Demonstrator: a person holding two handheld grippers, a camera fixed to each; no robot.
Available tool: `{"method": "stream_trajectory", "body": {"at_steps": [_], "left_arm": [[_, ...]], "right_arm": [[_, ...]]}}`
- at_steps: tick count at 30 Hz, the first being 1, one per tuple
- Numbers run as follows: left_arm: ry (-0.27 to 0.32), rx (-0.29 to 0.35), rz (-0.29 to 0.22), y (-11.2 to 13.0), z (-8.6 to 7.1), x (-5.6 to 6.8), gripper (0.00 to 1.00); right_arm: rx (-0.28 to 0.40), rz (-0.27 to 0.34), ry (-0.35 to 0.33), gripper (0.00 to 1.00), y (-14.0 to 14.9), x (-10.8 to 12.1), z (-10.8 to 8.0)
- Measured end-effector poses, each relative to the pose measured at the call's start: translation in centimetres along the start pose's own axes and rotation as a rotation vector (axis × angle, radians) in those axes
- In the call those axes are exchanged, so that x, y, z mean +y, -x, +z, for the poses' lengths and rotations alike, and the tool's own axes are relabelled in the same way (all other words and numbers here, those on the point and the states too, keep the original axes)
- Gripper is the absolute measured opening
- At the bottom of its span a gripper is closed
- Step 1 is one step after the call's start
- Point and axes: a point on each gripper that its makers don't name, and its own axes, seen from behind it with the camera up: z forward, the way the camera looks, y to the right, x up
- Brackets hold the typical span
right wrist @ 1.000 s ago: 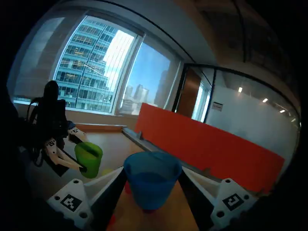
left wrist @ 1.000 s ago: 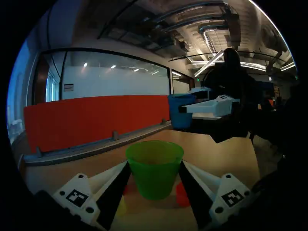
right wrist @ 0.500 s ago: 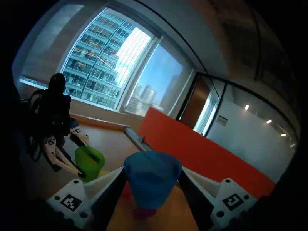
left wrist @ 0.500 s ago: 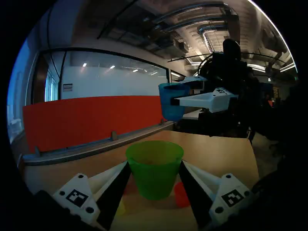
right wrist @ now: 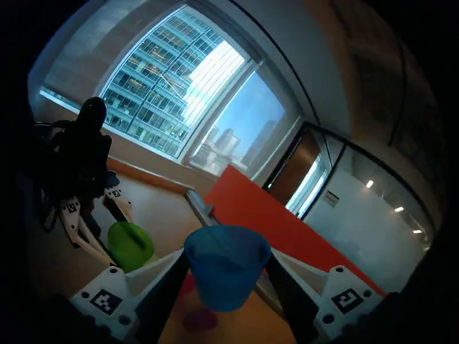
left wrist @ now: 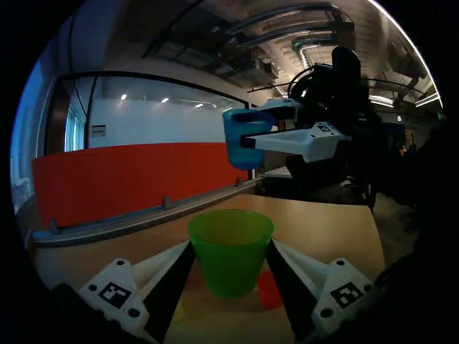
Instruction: Pour water
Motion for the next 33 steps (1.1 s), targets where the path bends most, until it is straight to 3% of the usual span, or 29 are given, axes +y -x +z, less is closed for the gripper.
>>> {"method": "stream_trajectory", "body": {"at_steps": [33], "left_arm": [[0.026, 0.006, -0.003, 0.0, 0.5, 1.1, 0.83]], "right_arm": [[0.026, -0.320, 0.007, 0.91, -3.0, 0.3, 2.8]]}}
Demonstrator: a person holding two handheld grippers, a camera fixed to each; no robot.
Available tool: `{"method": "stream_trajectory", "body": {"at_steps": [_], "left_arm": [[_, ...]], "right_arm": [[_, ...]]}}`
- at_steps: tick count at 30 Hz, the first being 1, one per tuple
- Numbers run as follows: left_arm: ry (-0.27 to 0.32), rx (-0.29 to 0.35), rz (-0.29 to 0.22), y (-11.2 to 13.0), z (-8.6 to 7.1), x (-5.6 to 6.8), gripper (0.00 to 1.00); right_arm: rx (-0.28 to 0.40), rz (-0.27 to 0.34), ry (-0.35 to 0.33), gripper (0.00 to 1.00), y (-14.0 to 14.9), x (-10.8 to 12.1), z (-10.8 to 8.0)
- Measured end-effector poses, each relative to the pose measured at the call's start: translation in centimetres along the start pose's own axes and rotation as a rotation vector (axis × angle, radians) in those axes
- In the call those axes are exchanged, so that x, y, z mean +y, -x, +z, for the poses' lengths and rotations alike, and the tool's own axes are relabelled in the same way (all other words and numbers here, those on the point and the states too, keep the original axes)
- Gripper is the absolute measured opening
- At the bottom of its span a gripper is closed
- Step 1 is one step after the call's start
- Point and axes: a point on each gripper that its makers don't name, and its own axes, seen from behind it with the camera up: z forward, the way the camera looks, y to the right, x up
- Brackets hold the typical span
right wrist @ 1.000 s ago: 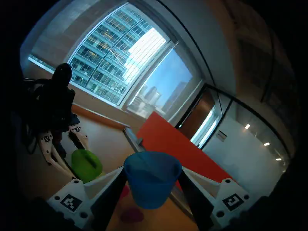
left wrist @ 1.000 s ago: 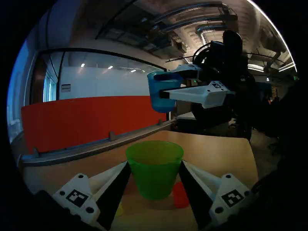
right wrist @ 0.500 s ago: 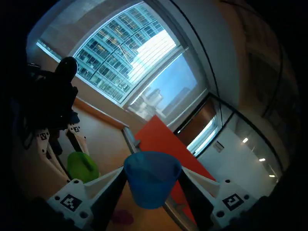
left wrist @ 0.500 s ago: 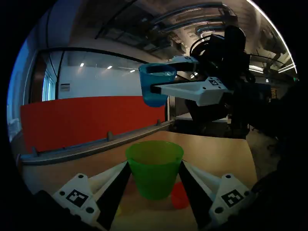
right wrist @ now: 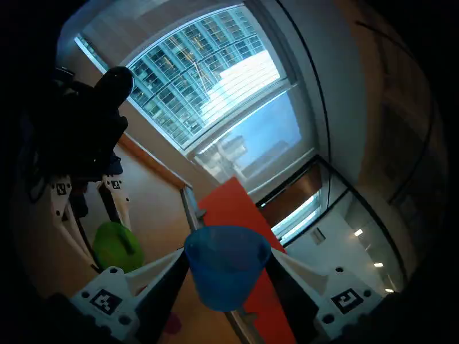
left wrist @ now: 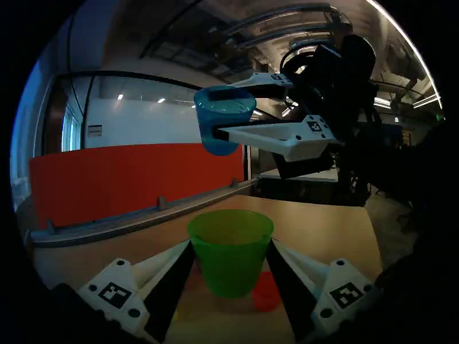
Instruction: Pour water
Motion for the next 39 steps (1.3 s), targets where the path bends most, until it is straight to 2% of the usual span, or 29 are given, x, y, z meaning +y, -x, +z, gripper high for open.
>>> {"method": "stream_trajectory", "body": {"at_steps": [8, 29, 39], "left_arm": [[0.006, 0.008, 0.002, -0.5, -0.1, 0.4, 0.83], [0.021, 0.011, 0.016, -1.0, -0.4, 1.2, 0.83], [0.019, 0.009, 0.021, -1.1, -0.5, 1.1, 0.83]], "right_arm": [[0.006, -0.071, 0.008, 0.91, -0.7, 0.2, 0.3], [0.018, -0.208, 0.032, 0.91, -1.7, 0.7, 0.4], [0.016, -0.249, 0.047, 0.91, -1.6, 1.0, 0.3]]}}
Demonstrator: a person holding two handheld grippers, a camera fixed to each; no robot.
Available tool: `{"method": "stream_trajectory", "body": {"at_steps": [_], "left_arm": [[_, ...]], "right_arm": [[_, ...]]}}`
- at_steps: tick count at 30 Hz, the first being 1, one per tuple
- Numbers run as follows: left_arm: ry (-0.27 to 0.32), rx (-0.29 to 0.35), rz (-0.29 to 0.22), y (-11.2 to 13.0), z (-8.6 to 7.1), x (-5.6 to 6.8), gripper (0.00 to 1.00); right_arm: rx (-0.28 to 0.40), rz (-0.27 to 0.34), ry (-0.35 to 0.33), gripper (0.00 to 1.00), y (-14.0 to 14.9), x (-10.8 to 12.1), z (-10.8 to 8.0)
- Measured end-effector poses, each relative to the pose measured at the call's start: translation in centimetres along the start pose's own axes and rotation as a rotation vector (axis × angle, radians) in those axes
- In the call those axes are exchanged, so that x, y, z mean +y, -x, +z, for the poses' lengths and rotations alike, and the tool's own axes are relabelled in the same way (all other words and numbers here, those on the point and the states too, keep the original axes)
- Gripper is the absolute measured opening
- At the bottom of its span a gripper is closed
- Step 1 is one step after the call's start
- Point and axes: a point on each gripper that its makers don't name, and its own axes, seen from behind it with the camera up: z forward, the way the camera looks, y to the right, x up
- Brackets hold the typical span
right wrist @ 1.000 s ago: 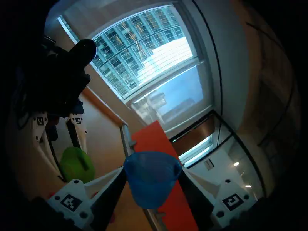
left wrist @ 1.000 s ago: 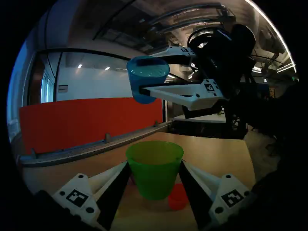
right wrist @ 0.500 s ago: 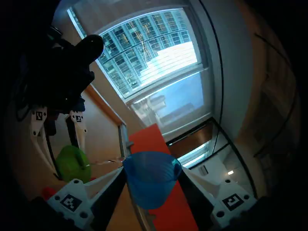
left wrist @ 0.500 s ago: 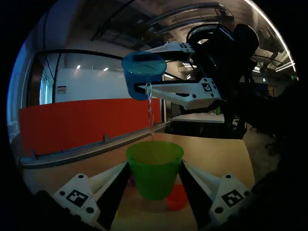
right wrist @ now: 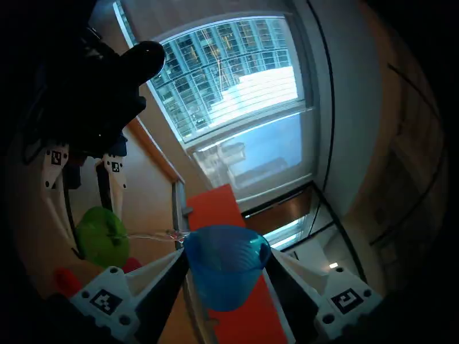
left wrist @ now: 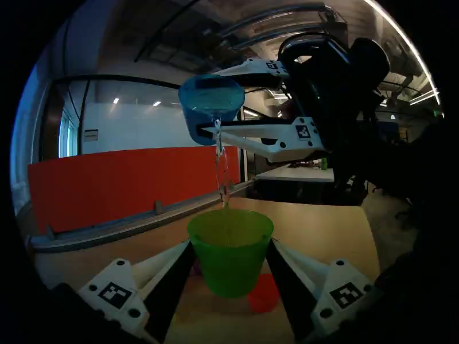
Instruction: Pour water
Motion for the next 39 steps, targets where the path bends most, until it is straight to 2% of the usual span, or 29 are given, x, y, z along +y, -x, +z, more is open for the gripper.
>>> {"method": "stream_trajectory", "body": {"at_steps": [20, 39], "left_arm": [[-0.003, -0.004, 0.001, 0.1, 0.5, -0.3, 0.82], [-0.005, -0.001, 0.004, 0.1, 0.5, -0.2, 0.82]], "right_arm": [[0.014, -0.078, 0.029, 0.91, -0.5, 1.1, -0.5], [0.024, -0.164, 0.056, 0.91, -1.0, 2.0, -0.1]]}}
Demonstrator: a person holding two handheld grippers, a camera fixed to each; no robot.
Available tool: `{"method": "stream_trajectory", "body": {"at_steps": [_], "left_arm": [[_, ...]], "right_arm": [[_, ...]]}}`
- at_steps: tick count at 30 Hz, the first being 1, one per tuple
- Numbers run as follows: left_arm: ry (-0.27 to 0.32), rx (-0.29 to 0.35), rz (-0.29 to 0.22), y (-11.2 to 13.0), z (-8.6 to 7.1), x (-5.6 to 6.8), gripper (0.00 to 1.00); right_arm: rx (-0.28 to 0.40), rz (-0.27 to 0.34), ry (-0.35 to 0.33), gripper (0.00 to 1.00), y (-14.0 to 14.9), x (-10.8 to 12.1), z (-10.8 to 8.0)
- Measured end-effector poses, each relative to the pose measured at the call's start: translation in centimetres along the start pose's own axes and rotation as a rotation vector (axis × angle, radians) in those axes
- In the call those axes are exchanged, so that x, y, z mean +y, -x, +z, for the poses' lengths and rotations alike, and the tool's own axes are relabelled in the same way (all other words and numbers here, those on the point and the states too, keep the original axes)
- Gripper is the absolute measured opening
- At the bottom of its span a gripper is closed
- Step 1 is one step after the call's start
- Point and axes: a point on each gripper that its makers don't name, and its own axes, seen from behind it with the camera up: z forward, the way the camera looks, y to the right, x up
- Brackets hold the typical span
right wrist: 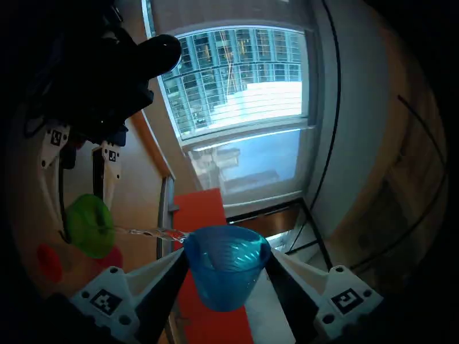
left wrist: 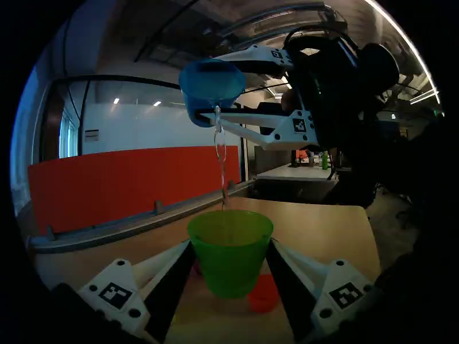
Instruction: Pour water
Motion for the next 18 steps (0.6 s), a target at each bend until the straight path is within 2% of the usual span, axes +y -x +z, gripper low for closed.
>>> {"method": "stream_trajectory", "body": {"at_steps": [18], "left_arm": [[-0.002, 0.005, 0.002, -0.30, -0.19, 0.09, 0.82]], "right_arm": [[0.002, -0.079, 0.020, 0.91, -0.23, 0.94, 0.38]]}}
